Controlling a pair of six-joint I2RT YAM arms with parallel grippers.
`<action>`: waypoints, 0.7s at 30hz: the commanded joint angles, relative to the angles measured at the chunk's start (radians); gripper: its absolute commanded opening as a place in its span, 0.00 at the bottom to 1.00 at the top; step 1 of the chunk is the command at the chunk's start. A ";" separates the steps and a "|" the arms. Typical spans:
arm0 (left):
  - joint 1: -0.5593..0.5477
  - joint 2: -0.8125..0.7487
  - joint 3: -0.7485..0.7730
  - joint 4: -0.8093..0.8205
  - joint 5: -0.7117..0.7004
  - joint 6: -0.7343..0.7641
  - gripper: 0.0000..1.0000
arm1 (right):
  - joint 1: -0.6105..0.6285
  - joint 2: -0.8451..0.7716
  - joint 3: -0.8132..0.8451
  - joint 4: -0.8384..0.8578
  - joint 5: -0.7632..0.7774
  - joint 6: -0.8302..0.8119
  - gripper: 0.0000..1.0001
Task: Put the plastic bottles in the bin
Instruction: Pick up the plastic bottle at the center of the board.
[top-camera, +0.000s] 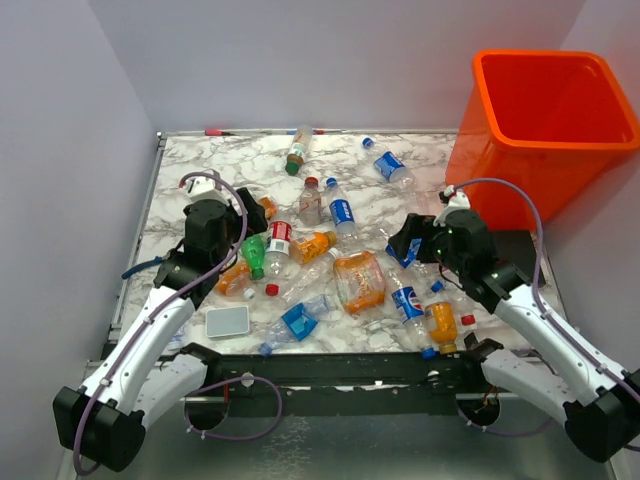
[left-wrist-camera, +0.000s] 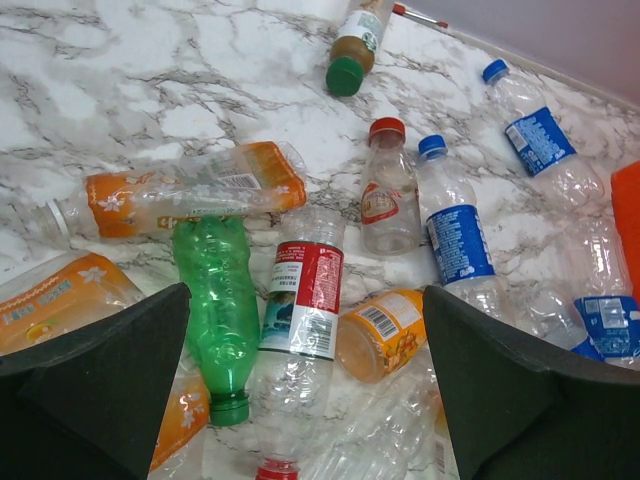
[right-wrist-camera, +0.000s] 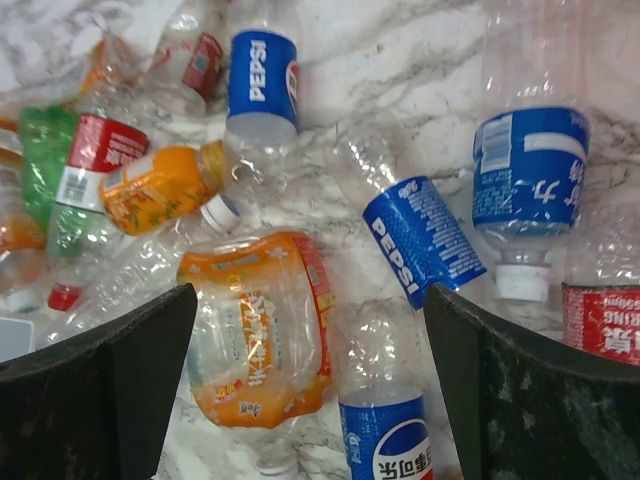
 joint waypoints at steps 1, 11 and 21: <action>-0.003 0.007 -0.041 0.091 0.088 0.076 0.99 | 0.059 0.056 -0.024 -0.075 0.124 0.036 0.99; -0.003 0.005 -0.106 0.142 0.155 0.066 0.99 | 0.061 0.168 -0.119 -0.066 0.077 0.137 0.94; -0.006 0.007 -0.105 0.142 0.198 0.055 0.99 | 0.081 0.233 -0.089 -0.202 0.007 0.131 0.91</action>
